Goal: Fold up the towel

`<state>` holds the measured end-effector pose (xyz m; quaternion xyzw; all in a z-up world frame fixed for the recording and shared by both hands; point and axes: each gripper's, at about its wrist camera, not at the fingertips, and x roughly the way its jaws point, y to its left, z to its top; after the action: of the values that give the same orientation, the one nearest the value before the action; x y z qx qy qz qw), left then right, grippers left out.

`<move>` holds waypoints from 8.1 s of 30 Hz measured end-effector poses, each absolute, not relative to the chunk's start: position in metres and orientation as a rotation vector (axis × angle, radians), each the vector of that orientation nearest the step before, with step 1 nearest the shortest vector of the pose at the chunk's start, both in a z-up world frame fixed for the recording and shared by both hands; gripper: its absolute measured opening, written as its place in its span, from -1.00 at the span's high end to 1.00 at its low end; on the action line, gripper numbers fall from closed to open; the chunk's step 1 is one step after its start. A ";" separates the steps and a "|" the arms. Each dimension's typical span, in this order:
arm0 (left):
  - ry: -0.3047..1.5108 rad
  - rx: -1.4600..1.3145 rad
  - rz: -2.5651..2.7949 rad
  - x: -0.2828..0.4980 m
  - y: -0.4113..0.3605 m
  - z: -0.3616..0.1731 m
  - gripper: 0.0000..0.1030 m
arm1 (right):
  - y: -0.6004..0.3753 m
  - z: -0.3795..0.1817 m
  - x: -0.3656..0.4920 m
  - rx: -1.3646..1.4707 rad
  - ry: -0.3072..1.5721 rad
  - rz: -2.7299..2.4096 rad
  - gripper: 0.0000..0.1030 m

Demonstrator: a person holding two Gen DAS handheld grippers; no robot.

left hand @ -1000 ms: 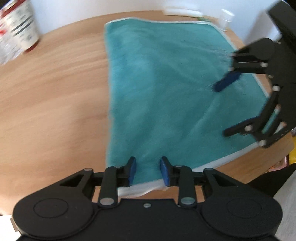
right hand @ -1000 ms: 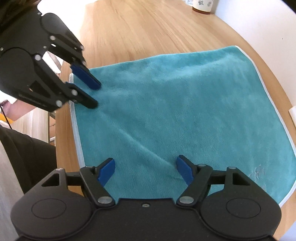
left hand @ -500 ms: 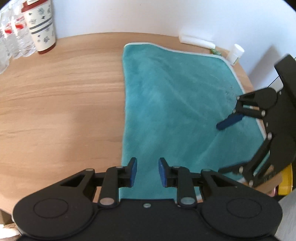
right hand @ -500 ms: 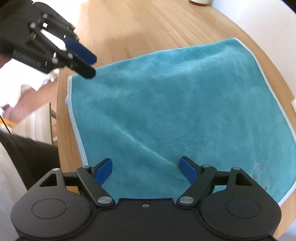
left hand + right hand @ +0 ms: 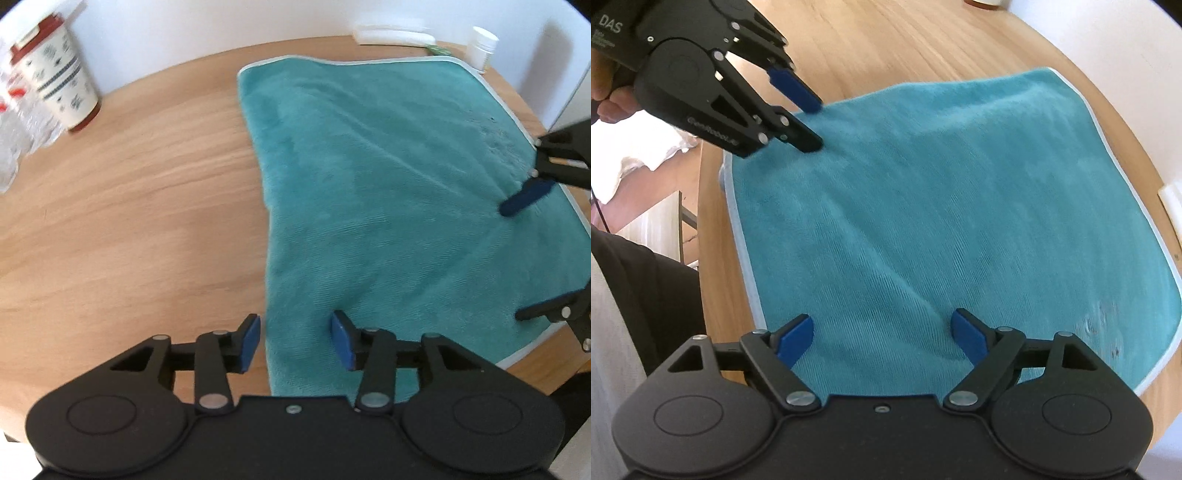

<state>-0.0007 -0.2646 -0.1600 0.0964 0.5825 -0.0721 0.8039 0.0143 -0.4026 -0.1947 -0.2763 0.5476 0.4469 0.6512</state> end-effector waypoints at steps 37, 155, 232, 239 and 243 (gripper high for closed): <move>1.304 -0.284 -0.236 0.130 -0.215 -0.177 0.89 | -0.447 -0.186 0.087 -0.159 1.267 0.527 -0.65; 1.197 0.214 -0.261 0.070 -0.240 -0.142 -0.95 | -0.413 -0.175 0.051 0.013 1.225 0.198 -0.14; 1.349 -0.104 -0.183 -0.017 -0.233 -0.160 0.45 | -0.541 -0.180 -0.040 0.341 1.348 0.083 0.78; 1.354 -0.048 -0.201 -0.018 -0.246 -0.158 0.66 | -0.544 -0.180 -0.041 0.361 1.349 0.104 0.79; 1.367 -0.009 -0.212 -0.018 -0.249 -0.156 0.66 | -0.545 -0.181 -0.043 0.365 1.358 0.126 0.79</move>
<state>-0.0184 -0.2494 -0.1557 -0.0040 0.6301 -0.0979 0.7703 -0.0430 -0.5453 -0.1809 0.1679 0.6240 0.0577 0.7610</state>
